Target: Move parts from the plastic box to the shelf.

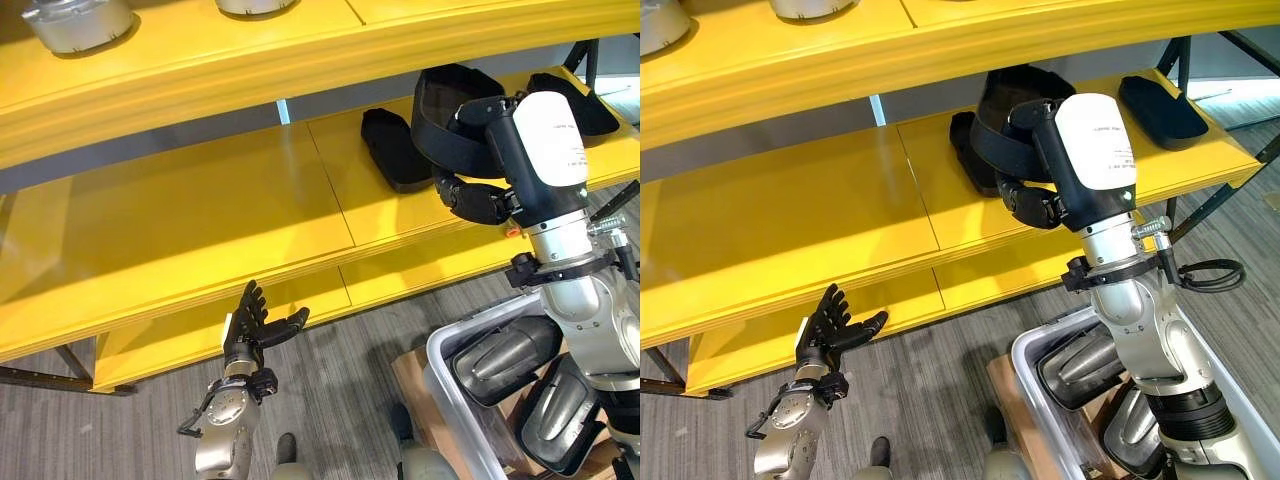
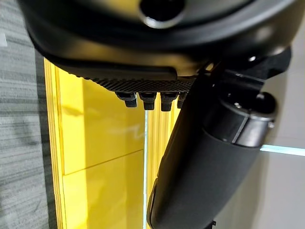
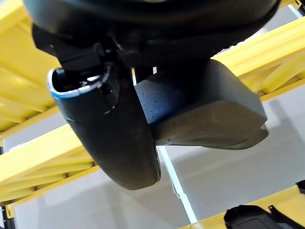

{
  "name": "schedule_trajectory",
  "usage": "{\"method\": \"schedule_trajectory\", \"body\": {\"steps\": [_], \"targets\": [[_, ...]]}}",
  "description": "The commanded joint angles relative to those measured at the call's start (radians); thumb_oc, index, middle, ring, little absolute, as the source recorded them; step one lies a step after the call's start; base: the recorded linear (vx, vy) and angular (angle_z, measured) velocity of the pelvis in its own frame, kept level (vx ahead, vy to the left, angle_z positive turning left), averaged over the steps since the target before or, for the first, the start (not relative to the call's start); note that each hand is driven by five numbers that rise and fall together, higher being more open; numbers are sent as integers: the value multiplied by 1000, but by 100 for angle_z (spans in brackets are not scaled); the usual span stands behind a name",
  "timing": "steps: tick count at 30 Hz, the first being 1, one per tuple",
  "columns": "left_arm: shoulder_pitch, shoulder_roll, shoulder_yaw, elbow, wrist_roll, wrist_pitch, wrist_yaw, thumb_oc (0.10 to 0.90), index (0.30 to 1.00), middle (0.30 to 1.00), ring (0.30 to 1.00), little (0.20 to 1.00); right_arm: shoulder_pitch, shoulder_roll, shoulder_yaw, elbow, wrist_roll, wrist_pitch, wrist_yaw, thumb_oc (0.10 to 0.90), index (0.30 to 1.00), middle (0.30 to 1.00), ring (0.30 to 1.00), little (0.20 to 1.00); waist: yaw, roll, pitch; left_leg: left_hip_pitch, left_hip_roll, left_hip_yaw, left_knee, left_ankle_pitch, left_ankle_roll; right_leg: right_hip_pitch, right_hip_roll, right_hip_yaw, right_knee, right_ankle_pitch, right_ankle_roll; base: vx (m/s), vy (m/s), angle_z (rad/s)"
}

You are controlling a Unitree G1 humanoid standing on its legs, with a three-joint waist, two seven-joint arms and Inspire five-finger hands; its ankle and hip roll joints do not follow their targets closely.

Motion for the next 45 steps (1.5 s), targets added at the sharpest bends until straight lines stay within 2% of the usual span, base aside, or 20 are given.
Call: {"method": "schedule_trajectory", "body": {"steps": [1,10,14,17,20,21,22,23,25,26,27,29,33,37,38,39,42,43,44,45], "targets": [[-6,40,1,-118,-30,-79,-15,900,1000,1000,1000,1000,-170,22,-14,-88,20,-62,-55,400,300,300,300,300,12,-29,-143,-21,-59,45,-27,60,134,30,-74,39,18,-46,-53,33,-38,5],[4,35,3,-131,-37,-76,-12,900,1000,1000,1000,1000,-264,28,89,-57,36,-71,-33,400,300,300,300,300,23,-26,-148,-12,-38,43,-27,81,134,48,-57,38,39,-50,-45,18,-52,6],[8,28,7,-131,-39,-73,-12,900,1000,1000,1000,1000,-343,20,187,-10,55,-74,-20,400,300,300,300,300,34,-32,-136,-10,-17,38,-18,102,138,49,-37,37,76,-53,-38,-4,-123,7],[22,7,14,-136,-46,-63,-14,900,1000,1000,1000,1000,-388,9,246,18,70,-77,-15,400,300,300,300,300,45,-48,-118,-75,-20,7,114,97,143,53,-24,49,83,-53,-40,-62,-178,12],[29,-19,9,-138,-69,-62,-22,900,1000,1000,1000,1000,-441,2,297,49,81,-72,-13,400,300,300,300,300,85,-88,-51,-216,-90,-33,355,74,127,70,-52,29,87,-23,-48,-137,-192,36],[29,-19,9,-137,-69,-61,-22,900,1000,1000,1000,1000,-443,2,298,51,81,-73,-14,400,300,300,300,300,84,-87,-51,-217,-90,-34,366,59,128,77,-52,27,85,-29,-48,22,-63,62],[34,-19,12,-133,-76,-59,-35,900,1000,1000,1000,1000,-467,-22,316,94,79,-65,-24,400,300,300,300,300,95,-97,-35,-221,-10,29,289,61,138,97,-73,9,91,-26,-44,148,20,65],[51,-19,15,-133,-77,-56,-44,900,1000,1000,1000,1000,-466,-36,320,101,89,-58,-20,400,300,300,300,300,100,-94,-42,-195,28,42,218,66,139,107,-76,5,93,-29,-42,181,44,56],[53,-8,8,-131,-63,-54,-50,900,1000,1000,1000,1000,-504,-54,347,130,86,-47,-27,400,300,300,300,300,107,-83,-44,-221,58,24,121,100,128,124,-84,-5,98,-33,-39,154,99,47],[53,-8,8,-131,-63,-54,-50,900,1000,1000,1000,1000,-504,-54,347,130,86,-47,-27,400,300,300,300,300,107,-83,-44,-221,58,24,121,100,128,124,-84,-5,98,-33,-39,219,247,48],[61,-5,12,-130,-67,-42,-57,900,1000,1000,1000,1000,-532,-44,374,151,90,-38,-23,400,300,300,300,300,108,-65,-67,-191,68,18,99,112,111,129,-92,-15,114,-38,-41,245,292,38],[52,-1,16,-124,-62,-41,-57,900,1000,1000,1000,1000,-554,-32,400,175,81,-39,-18,400,300,300,300,300,115,-62,-72,-171,60,20,95,121,97,132,-99,-11,116,-40,-47,195,254,5],[24,76,-33,-116,-50,-53,-71,900,1000,1000,1000,1000,-619,-35,445,258,98,-33,-5,400,300,300,300,300,142,-63,-60,-178,21,96,230,116,60,147,-205,-84,118,-34,-44,183,323,-33],[14,99,-44,-118,-50,-53,-72,900,1000,1000,1000,1000,-663,-41,474,301,107,-30,-13,400,300,300,300,300,149,-63,-39,-191,20,121,274,109,53,147,-223,-106,114,-33,-38,67,180,-18],[21,133,-41,-139,-50,-54,-66,900,1000,1000,1000,1000,-777,-29,544,369,120,-23,-20,400,300,300,300,300,162,-54,9,-195,41,137,304,109,39,116,-231,-171,124,-35,-21,-12,146,-27],[23,141,-38,-141,-56,-55,-61,900,1000,1000,1000,1000,-819,-27,570,403,125,-19,-21,400,300,300,300,300,169,-52,32,-194,51,143,310,108,35,108,-233,-182,122,-35,-20,-35,148,-36],[21,143,-44,-144,-63,-56,-61,900,1000,1000,1000,1000,-839,-32,576,410,128,-18,-26,400,300,300,300,300,169,-52,52,-204,56,139,328,102,33,106,-229,-168,124,-34,-22,-25,7,-53],[13,163,-65,-138,-71,-58,-57,900,1000,1000,1000,1000,-869,-46,589,446,129,-12,-33,400,300,300,300,300,170,-64,78,-230,52,124,348,96,29,107,-225,-170,116,-36,-30,-8,-10,-6],[12,163,-65,-138,-71,-58,-57,900,1000,1000,1000,1000,-871,-45,591,448,129,-12,-33,400,300,300,300,300,168,-63,78,-231,52,123,350,95,29,107,-225,-171,116,-36,-30,-32,-32,26],[12,180,-79,-138,-81,-60,-58,900,1000,1000,1000,1000,-916,-56,613,484,141,-10,-43,400,300,300,300,300,171,-65,111,-251,57,112,368,83,27,111,-219,-170,114,-42,-34,-44,-27,5]]}}
